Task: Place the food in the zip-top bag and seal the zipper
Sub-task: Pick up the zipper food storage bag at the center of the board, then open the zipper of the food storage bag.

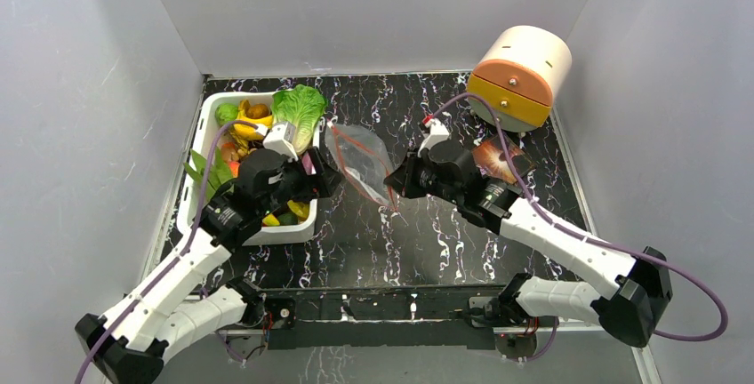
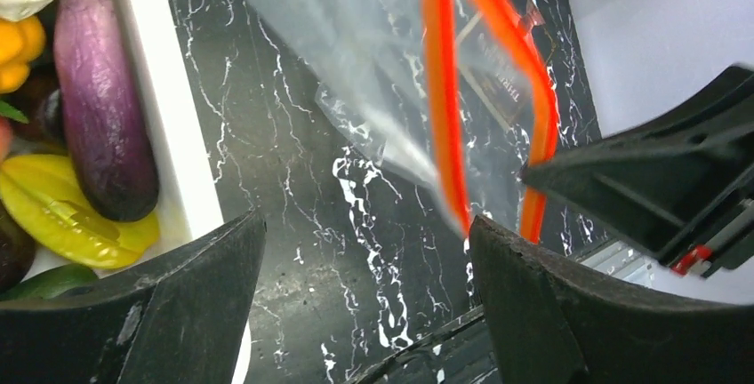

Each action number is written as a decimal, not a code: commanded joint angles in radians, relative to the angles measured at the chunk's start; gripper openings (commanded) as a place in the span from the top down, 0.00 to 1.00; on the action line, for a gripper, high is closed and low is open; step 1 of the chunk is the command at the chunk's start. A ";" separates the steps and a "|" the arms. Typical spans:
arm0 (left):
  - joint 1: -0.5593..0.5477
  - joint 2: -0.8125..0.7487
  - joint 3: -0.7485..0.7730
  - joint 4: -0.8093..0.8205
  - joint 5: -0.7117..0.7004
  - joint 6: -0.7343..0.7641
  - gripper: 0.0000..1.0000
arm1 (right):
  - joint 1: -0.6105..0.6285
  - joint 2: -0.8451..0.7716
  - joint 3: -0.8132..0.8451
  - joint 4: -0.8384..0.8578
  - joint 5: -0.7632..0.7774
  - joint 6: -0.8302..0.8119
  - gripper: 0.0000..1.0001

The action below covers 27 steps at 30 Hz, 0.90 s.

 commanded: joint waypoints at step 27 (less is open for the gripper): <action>-0.004 0.160 0.051 0.206 0.149 -0.047 1.00 | 0.026 -0.149 -0.124 0.253 -0.103 0.189 0.89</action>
